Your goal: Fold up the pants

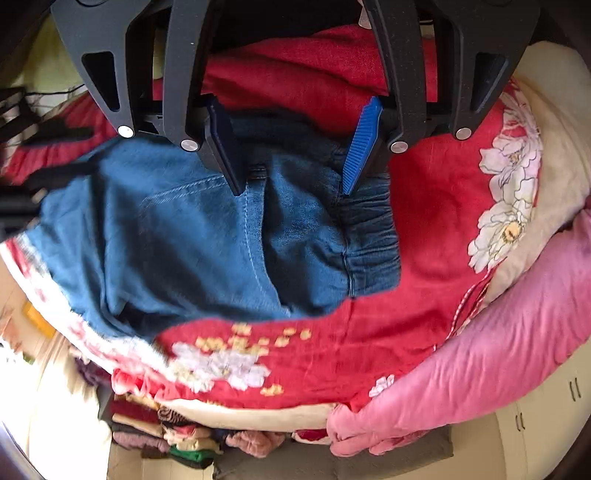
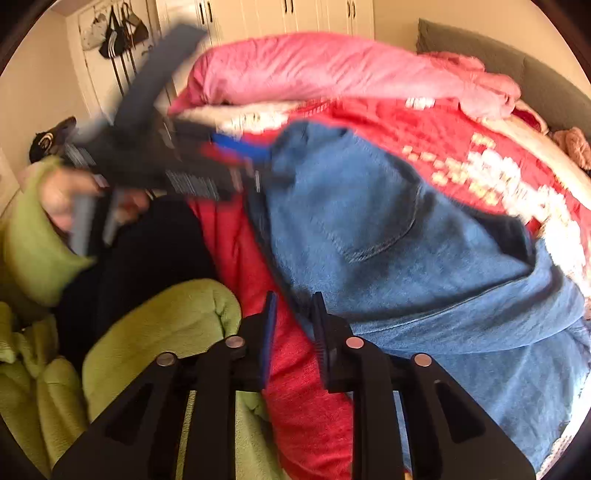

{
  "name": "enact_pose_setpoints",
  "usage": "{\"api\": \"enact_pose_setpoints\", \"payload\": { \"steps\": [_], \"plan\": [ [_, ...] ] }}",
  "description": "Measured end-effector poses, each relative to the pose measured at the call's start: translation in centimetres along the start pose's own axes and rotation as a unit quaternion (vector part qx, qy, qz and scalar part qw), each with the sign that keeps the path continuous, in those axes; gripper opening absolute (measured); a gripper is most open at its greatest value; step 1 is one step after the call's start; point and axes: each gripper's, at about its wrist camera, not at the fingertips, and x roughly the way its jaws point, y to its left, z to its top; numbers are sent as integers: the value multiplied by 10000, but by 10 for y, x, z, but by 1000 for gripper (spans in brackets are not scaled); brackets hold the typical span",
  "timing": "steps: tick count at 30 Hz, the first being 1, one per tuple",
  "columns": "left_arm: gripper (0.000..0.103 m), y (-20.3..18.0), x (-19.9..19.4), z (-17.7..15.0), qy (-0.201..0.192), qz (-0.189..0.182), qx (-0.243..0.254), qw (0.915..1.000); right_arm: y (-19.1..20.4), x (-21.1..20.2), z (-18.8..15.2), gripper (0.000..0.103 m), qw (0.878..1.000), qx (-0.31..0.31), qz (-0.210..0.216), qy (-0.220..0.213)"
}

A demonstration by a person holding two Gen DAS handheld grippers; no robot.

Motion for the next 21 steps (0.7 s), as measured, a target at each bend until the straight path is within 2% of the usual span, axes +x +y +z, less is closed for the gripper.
{"api": "enact_pose_setpoints", "payload": {
  "steps": [3,4,6,8,14,15,17,21],
  "plan": [
    [47,3,-1,-2,-15,-65,-72,10000,-13,-7,5,37,9986,435,-79,-286],
    [47,4,-1,-2,-22,-98,-106,9999,-18,-3,5,41,9980,574,-137,-218],
    [47,5,-2,-4,-34,-125,-138,9998,-29,13,-1,41,9961,822,-300,145],
    [48,6,-3,-8,-58,-150,-134,9998,-34,28,-11,44,9933,993,-252,528],
    [48,9,-10,-7,-228,-214,-215,9993,-33,27,-13,45,9939,1003,-171,434],
    [48,9,-14,-6,-297,-229,-221,9991,-32,23,-12,49,9941,1004,-178,365],
    [48,10,-22,-4,-423,-228,-273,9985,-33,13,-11,67,9943,1034,-156,188],
    [52,16,-37,-3,-589,-211,-424,9971,-39,-6,-2,71,9930,1136,-294,-110]
  ]
}}
